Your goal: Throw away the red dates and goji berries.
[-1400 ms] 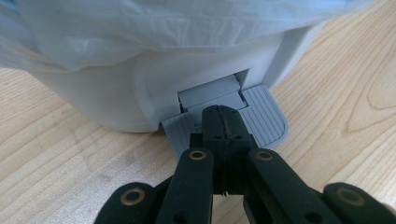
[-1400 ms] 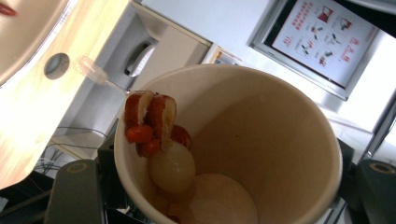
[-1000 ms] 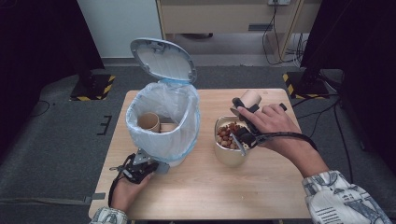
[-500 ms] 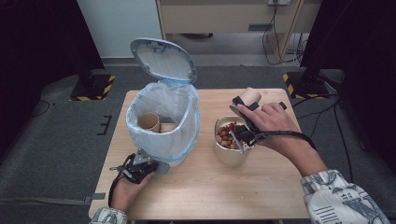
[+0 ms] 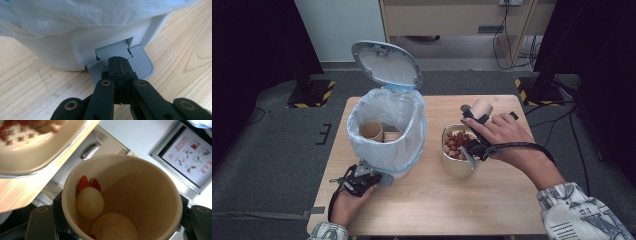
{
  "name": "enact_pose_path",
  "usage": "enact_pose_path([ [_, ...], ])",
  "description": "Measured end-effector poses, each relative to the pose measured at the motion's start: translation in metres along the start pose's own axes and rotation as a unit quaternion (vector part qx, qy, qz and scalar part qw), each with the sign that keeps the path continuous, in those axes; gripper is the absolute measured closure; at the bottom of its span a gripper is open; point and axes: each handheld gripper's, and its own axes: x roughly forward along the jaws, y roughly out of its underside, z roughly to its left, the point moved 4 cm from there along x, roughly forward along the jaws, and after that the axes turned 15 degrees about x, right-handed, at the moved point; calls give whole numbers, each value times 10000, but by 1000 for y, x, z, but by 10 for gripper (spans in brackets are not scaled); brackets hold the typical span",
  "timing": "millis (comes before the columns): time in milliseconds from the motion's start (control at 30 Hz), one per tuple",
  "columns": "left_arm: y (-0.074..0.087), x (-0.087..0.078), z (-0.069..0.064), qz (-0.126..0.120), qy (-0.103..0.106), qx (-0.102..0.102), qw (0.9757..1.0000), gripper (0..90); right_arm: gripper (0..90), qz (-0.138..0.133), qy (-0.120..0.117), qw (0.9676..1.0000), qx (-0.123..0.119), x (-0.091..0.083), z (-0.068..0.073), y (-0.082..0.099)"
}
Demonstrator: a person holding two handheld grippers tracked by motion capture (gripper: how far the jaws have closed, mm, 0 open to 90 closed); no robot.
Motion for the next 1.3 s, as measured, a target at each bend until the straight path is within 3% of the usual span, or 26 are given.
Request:
enact_pose_path([
  [33, 0, 0, 0, 7, -3, 16, 10000, 899, 288, 67, 85, 9999, 34, 0, -3, 4],
  [67, 0, 0, 0, 8, -9, 11, 10000, 899, 288, 146, 280, 9989, 346, -2, -12, 10],
  [100, 0, 0, 0, 1, 2, 7, 10000, 899, 288, 94, 308, 9987, 405, -3, -16, 10],
  [167, 0, 0, 0, -11, 9, -17, 10000, 899, 288, 37, 117, 9999, 35, -4, -11, 3],
  [233, 0, 0, 0, 3, -8, 0, 10000, 899, 289, 88, 253, 9992, 280, -4, -18, 7],
  [267, 0, 0, 0, -1, 1, 2, 10000, 899, 289, 21, 176, 9996, 234, -3, -18, 4],
  [300, 0, 0, 0, -15, 7, -3, 10000, 899, 289, 18, -26, 9999, -137, -2, -10, -2],
  [333, 0, 0, 0, -6, 6, 6, 10000, 899, 289, 1, -131, 9995, -283, 0, -5, -6],
  [400, 0, 0, 0, 9, -16, 15, 10000, 899, 288, 26, -77, 9999, -119, 2, -5, -5],
  [500, 0, 0, 1, -29, 23, -37, 10000, 899, 289, 127, 42, 9998, -146, 4, -8, 1],
  [667, 0, 0, 0, -7, 7, -11, 10000, 899, 289, -24, -36, 9997, -235, 1, -6, -10],
  [800, 0, 0, 0, -6, 7, -2, 10000, 899, 288, -34, 198, 9995, 261, -1, -19, -6],
  [867, 0, 0, 0, -22, 13, -15, 10000, 899, 289, -32, -2, 9999, -131, 1, -10, -10],
  [900, 0, 0, 0, -21, 11, -11, 10000, 899, 289, -31, -151, 9989, -450, 2, -2, -13],
  [933, 0, 0, 0, -4, 6, 7, 10000, 899, 288, -16, -224, 9985, -507, 2, 0, -11],
  [967, 0, 0, 0, -7, 8, 1, 10000, 899, 289, 102, -106, 9996, -231, 2, -8, -3],
  [1000, 0, 0, 1, -7, 11, -4, 10000, 899, 289, 148, 168, 9996, 172, 1, -20, 6],
  [1100, 0, 0, 0, -30, 9, -31, 10000, 899, 289, 10, -186, 9986, -489, -2, -5, -4],
  [1167, 0, 0, 0, -1, 6, -6, 10000, 899, 289, 163, 0, 9997, -190, -1, -11, 1],
  [1200, 0, 0, 0, -27, 4, -26, 10000, 899, 289, 124, -45, 9998, -134, -1, -10, 0],
  [1233, 0, 0, 0, -34, 9, -32, 10000, 900, 289, 11, -213, 9988, -444, 0, -2, -7],
  [1300, 0, 0, 0, -24, 0, -23, 10000, 899, 289, -11, -312, 9981, -537, 0, 3, -15],
])
